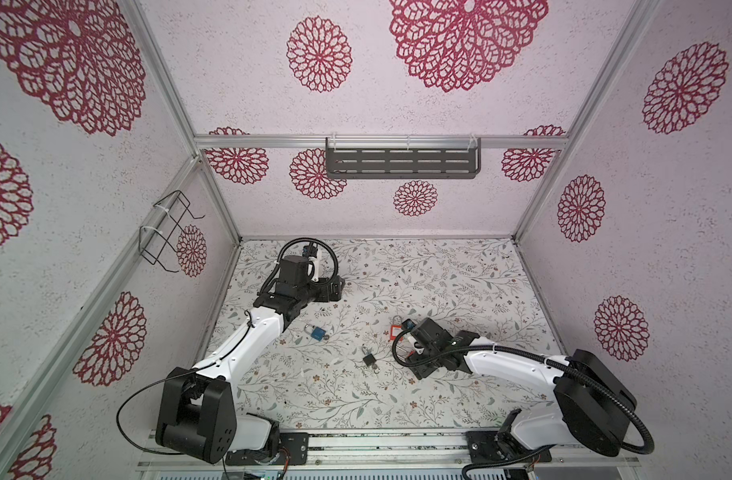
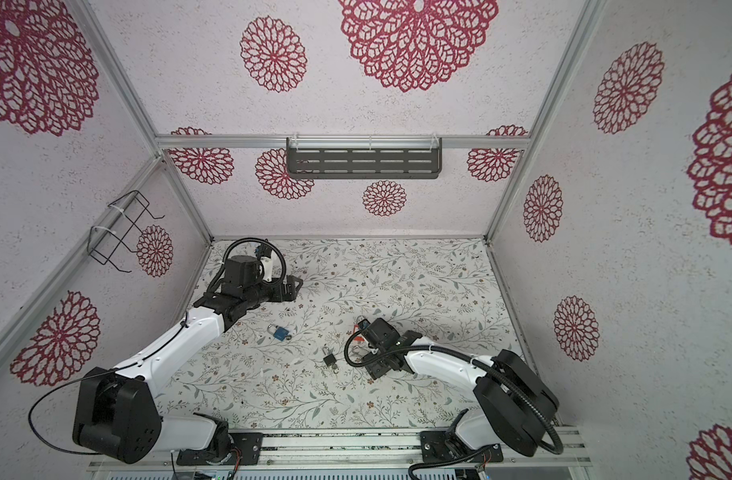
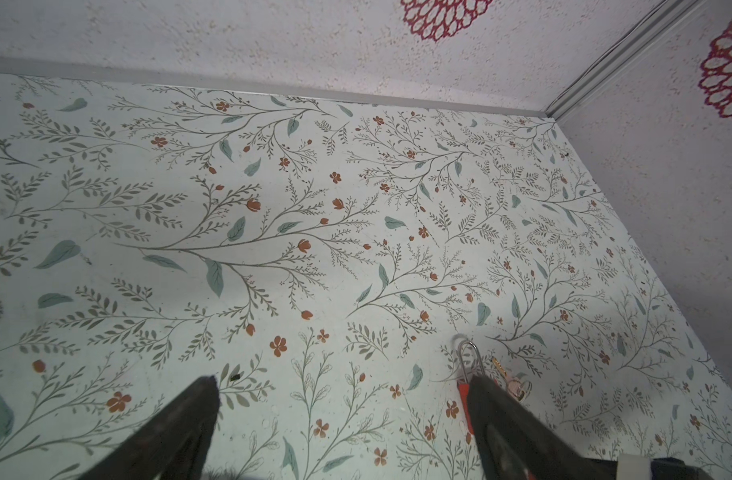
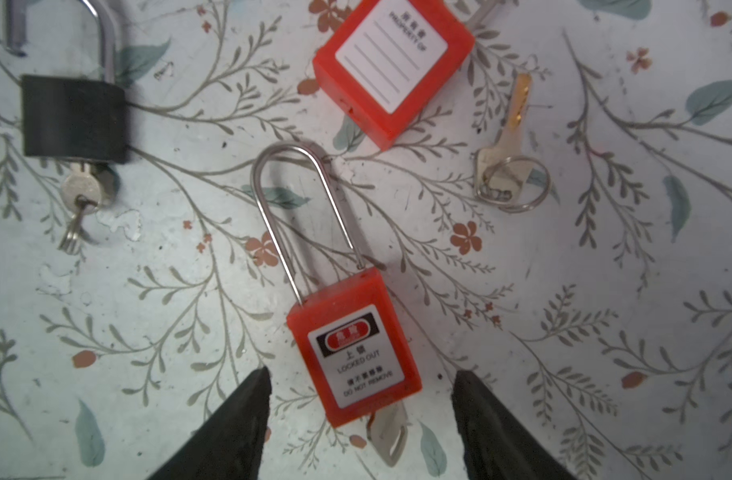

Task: Lock with the key

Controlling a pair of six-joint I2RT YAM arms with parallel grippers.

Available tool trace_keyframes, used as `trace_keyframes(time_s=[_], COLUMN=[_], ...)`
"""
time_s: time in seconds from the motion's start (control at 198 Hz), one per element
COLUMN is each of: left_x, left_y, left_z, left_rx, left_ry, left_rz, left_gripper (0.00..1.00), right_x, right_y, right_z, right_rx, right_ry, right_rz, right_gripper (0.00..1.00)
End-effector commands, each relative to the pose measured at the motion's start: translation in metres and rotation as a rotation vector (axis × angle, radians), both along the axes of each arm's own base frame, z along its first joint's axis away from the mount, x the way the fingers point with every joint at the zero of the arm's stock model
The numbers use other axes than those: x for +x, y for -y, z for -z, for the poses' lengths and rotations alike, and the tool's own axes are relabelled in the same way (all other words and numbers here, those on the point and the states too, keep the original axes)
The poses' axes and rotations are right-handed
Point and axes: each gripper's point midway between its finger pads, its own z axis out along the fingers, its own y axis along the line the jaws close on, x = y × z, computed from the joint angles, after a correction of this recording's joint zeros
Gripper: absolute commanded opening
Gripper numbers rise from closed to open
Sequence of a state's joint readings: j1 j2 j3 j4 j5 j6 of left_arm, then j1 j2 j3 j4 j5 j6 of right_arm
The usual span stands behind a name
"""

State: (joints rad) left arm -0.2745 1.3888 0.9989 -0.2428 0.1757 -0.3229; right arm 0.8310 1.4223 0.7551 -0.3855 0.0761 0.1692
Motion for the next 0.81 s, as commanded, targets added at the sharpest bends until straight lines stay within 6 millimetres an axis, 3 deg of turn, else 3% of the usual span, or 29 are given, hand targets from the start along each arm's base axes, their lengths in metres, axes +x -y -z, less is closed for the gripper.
trace_keyframes(time_s=[0.0, 0.222, 0.802], left_x=[0.002, 0.001, 0.005], left_y=[0.002, 0.004, 0.013], left_z=[-0.009, -0.010, -0.006], left_rx=[-0.014, -0.016, -0.042], left_ry=[0.007, 0.002, -0.036], left_rz=[0.016, 0.029, 0.051], left_gripper=[0.97, 0.97, 0.97], right_x=[0.003, -0.005, -0.004], right_y=[-0.006, -0.008, -0.012], right_z=[-0.005, 0.008, 0.010], right_rx=[0.021, 0.014, 0.017], right_ry=[-0.011, -0.075, -0.093], right_rz=[-0.026, -0.032, -0.047], right_gripper=[0.72, 0.69, 0.58])
